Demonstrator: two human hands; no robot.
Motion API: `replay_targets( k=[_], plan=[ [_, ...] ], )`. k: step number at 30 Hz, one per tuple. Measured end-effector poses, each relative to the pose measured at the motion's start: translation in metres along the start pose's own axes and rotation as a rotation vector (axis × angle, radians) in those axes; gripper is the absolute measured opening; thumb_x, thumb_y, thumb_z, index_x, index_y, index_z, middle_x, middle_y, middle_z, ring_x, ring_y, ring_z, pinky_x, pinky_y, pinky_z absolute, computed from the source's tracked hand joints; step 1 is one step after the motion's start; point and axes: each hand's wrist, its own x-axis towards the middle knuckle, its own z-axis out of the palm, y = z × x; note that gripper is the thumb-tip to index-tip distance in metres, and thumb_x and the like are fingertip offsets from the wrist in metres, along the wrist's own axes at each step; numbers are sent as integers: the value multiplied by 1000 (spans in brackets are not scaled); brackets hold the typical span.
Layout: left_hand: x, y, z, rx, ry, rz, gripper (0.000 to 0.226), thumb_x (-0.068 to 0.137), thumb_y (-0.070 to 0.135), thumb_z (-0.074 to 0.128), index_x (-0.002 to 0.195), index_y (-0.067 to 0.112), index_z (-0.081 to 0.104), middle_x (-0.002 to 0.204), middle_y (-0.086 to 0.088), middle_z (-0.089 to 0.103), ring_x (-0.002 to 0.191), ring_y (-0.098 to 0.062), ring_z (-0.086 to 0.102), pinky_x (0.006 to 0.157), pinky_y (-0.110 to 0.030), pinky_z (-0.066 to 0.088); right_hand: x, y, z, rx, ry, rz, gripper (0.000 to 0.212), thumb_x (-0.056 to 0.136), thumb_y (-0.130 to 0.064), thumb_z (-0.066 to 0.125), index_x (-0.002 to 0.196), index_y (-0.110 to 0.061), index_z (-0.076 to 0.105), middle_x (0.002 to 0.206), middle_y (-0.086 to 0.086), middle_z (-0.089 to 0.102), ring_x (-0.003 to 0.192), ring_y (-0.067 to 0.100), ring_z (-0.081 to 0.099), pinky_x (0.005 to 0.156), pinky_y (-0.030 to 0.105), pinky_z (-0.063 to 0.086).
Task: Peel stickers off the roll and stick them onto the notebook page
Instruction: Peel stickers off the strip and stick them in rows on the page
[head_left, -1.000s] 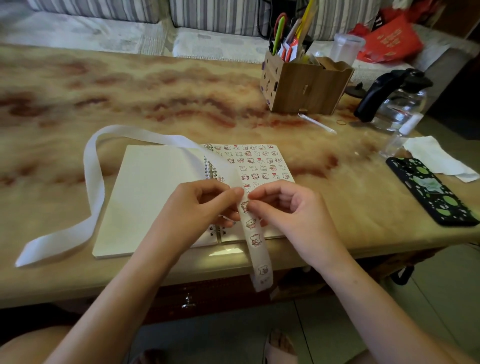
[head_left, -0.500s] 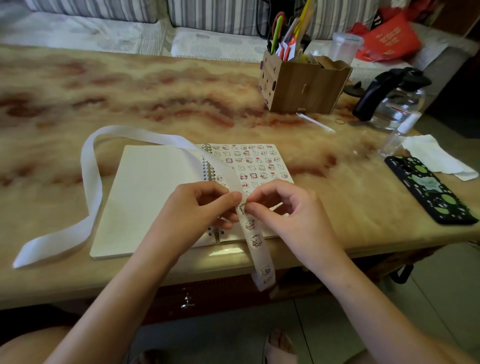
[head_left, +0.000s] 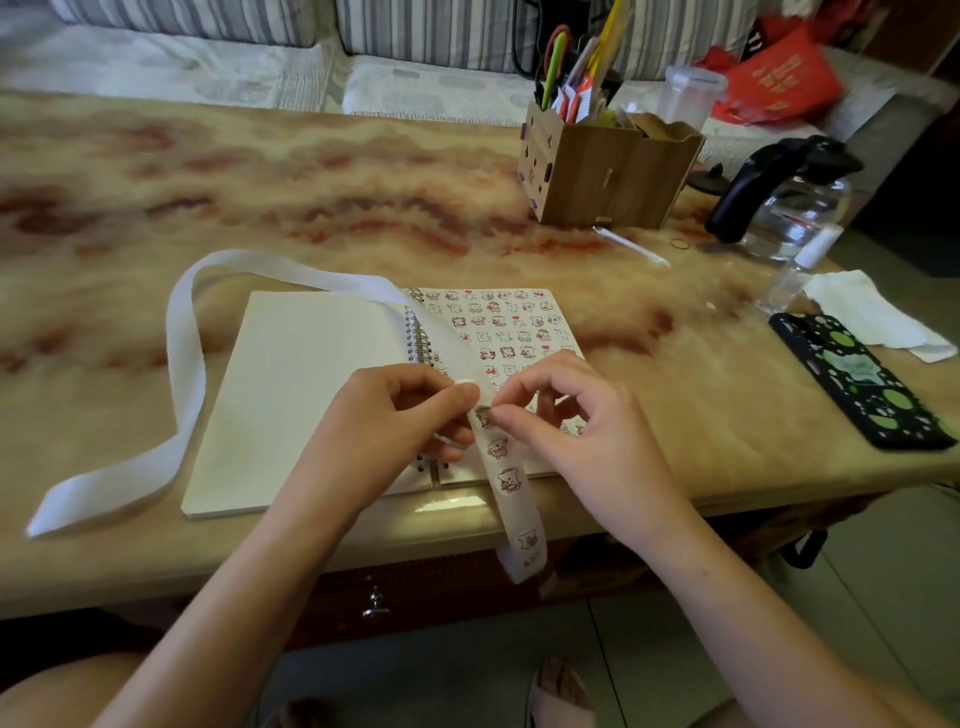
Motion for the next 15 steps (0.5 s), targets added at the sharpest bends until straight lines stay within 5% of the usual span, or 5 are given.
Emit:
replay_targets(
  k=[7,15],
  plan=[
    [1,-1,-2,-4,44,-24,16,86,16,65,79,2,70,71,-13,72,63,-18,68,60,-24,58,6,-2,-20,309,49,184,3,81,-14,70,84,-15,69,71,-7,68,57,-1,55,54,15,44],
    [1,0,-2,-22,49,-28,15,86,13,64,79,2,69,67,-9,72,56,-8,66,53,-15,53,12,21,-68,193,73,487,2,80,-13,71,80,-11,72,65,-3,69,53,5,53,40,15,34]
  ],
)
